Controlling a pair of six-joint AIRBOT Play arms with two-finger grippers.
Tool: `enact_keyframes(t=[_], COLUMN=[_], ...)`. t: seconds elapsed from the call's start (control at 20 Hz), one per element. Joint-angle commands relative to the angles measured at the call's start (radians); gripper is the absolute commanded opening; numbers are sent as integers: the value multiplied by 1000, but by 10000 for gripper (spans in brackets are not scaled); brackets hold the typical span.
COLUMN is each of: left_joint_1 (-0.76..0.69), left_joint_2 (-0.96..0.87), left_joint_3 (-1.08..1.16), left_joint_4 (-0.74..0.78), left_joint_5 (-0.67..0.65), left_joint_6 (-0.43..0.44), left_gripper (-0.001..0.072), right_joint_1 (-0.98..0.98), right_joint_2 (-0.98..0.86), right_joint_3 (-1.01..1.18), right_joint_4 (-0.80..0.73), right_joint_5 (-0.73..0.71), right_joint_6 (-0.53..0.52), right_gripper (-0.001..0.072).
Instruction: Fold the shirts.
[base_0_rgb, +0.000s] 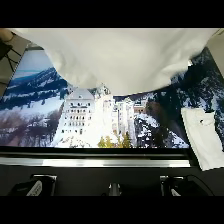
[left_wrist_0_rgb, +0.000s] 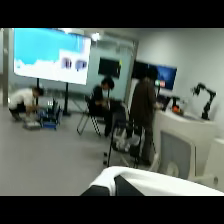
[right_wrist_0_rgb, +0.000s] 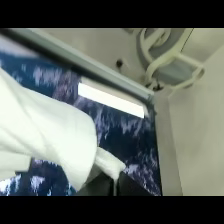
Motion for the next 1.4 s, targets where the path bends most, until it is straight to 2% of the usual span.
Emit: enact_keyframes(t=[0.0,0.1,0.3,0.45,0.6,0.7,0.75,0.9,1.0,1.15,1.35], left_joint_1=[51,51,51,51,51,50,43,23,19,22,-4], left_joint_2=[98,111,101,45,-66,-158,-204,-365,-492,-653,-784], left_joint_3=[93,96,98,97,74,8,-48,-233,-296,-300,-300], left_joint_4=[10,8,10,47,140,142,142,143,142,141,139], left_joint_5=[-10,15,45,-3,-131,-199,-204,-148,-121,-157,-289], left_joint_6=[-78,-110,-113,-110,-109,-90,-64,35,56,55,55], left_gripper=[25,25,25,25,26,25,26,25,26,26,26], right_joint_1=[-1,-1,-1,-1,-1,-1,-1,-1,-1,-1,-1], right_joint_2=[106,132,122,39,-116,-219,-276,-466,-604,-725,-780], right_joint_3=[116,116,116,116,78,-16,-82,-241,-251,-252,-252], right_joint_4=[43,38,36,63,115,117,122,128,134,183,282], right_joint_5=[26,60,171,334,448,400,328,-1,-129,-154,-187], right_joint_6=[7,6,-20,-43,-114,-113,-109,-28,61,211,223], right_gripper=[21,21,21,21,22,22,22,22,22,23,22])
